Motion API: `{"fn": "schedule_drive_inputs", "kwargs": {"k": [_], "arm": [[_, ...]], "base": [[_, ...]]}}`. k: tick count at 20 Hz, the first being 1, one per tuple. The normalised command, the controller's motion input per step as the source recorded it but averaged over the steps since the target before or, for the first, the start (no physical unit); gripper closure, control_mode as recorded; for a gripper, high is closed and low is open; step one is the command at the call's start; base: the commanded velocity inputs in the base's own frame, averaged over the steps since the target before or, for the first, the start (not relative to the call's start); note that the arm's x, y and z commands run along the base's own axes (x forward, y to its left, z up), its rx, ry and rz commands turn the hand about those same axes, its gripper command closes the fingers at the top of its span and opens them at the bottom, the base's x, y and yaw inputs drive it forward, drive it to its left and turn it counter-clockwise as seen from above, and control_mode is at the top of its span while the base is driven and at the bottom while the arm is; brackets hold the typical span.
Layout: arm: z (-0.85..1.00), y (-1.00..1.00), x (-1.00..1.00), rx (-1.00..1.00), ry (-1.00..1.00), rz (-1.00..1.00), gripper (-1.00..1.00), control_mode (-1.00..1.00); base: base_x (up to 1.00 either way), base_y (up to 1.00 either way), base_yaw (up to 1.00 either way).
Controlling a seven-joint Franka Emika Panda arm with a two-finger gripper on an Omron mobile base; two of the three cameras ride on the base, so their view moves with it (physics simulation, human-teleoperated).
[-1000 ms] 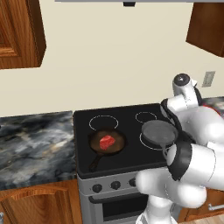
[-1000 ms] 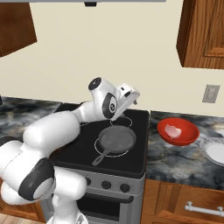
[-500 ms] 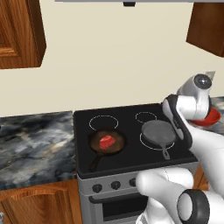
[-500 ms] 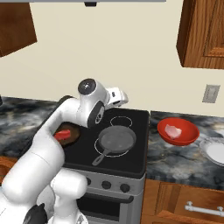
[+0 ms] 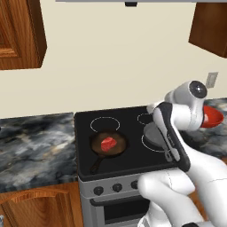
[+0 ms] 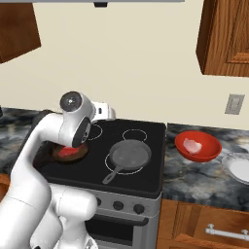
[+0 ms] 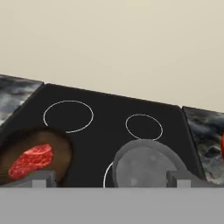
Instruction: Place one of the steaks on the plate and the other in the bowl. Then place the bowl in the fridge.
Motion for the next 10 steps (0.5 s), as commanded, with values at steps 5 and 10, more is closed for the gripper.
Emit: {"fn": "schedule_drive_inputs", "kwargs": {"k": [5,10], "arm": [[-0.04,0.9,-0.27,0.15,-0.02,-0.01,-1.0,-1.0],[-0.2,0.85,-0.29,0.23,0.08,0.0,-1.0,-1.0]], "base": [[0.0,0.0,0.0],[0.0,0.0,0.0]]}}
